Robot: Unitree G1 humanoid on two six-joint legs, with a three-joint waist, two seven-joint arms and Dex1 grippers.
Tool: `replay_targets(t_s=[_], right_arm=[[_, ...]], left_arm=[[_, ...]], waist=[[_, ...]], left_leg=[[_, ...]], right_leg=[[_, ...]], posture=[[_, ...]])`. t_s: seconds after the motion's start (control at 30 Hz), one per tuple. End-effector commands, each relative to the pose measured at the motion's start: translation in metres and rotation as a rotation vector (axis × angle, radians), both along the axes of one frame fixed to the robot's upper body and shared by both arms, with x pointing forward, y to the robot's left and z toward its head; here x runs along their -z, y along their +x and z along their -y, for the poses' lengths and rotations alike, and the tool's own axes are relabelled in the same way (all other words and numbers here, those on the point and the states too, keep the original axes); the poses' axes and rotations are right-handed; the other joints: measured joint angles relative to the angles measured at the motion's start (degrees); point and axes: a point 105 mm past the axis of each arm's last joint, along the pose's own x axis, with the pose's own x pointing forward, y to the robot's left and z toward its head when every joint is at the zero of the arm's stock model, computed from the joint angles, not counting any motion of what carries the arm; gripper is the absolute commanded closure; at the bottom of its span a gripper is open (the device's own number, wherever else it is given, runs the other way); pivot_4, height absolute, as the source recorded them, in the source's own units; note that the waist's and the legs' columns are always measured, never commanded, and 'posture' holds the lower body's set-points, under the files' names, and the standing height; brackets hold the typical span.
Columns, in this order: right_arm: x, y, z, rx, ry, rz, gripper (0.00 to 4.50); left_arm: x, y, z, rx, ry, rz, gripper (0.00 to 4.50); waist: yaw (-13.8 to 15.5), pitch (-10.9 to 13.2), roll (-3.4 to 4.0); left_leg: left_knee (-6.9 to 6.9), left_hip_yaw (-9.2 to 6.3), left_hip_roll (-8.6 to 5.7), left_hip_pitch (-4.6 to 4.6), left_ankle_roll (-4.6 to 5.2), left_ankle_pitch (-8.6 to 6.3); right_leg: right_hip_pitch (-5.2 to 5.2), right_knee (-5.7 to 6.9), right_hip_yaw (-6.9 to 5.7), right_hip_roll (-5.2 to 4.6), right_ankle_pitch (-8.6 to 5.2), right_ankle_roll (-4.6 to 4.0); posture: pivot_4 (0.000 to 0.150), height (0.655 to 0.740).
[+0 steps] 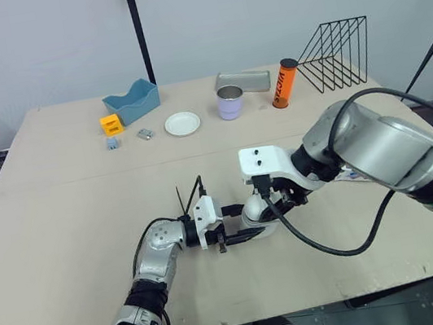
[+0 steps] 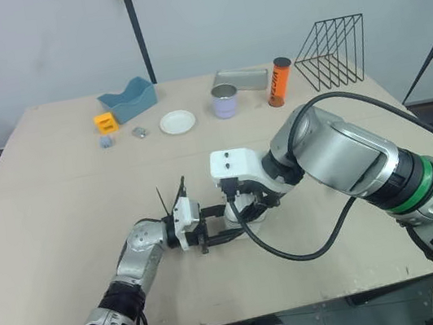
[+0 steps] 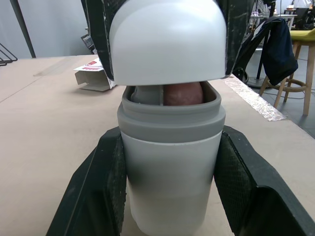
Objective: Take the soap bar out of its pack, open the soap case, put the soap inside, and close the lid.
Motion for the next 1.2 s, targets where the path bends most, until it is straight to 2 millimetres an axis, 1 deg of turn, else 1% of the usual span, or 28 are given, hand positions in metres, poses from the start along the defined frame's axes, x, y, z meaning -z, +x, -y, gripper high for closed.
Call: replay_targets(t_s=[0.03,0.37,0.67,0.9,1.2], right_arm=[[0.0021,-0.0019,-0.0035,-0.022,-0.025,0.002,2.56],[0.0050,-0.0028,-0.0080,-0.030,-0.034,-0.005,2.56],[0.0025,-0.0060,-0.0088,-0.044,-0.038,-0.003,2.56],[0.0025,-0.0051,-0.0078,-0.049,-0.048,0.006,2.56],[0.0058,-0.0025,-0.0018,-0.033,-0.071,0.018,2.56]], left_arm=[[-0.0070,0.0013,0.0038,-0.006,-0.029,0.021,2.57],[-0.0073,0.0023,0.0043,-0.010,-0.032,0.017,2.57],[-0.0083,0.0063,0.0057,-0.022,-0.028,0.013,2.57],[-0.0105,0.0100,0.0105,-0.033,-0.039,0.000,2.57],[-0.0126,0.0107,0.0111,-0.035,-0.055,-0.005,2.57]], waist=[[0.00,0.00,0.00],[0.02,0.00,0.00],[0.02,0.00,0.00],[0.07,0.00,0.00],[0.07,0.00,0.00]], left_leg=[[0.00,0.00,0.00,0.00,0.00,0.00],[0.02,-0.01,0.01,0.01,0.00,0.00],[0.02,-0.01,0.00,0.00,0.00,0.00],[0.10,-0.01,-0.05,0.00,0.00,0.00],[0.10,-0.01,-0.05,0.00,0.00,0.00]], right_leg=[[0.00,0.00,0.00,0.00,0.00,0.00],[0.01,0.00,-0.01,0.00,0.00,-0.01],[0.02,0.00,-0.01,0.00,0.00,-0.01],[0.05,0.00,0.00,-0.05,-0.02,-0.05],[0.05,0.00,0.01,-0.05,-0.04,-0.07]], posture=[[0.150,0.7393],[0.150,0.7393],[0.150,0.7393],[0.150,0.7393],[0.150,0.7393]])
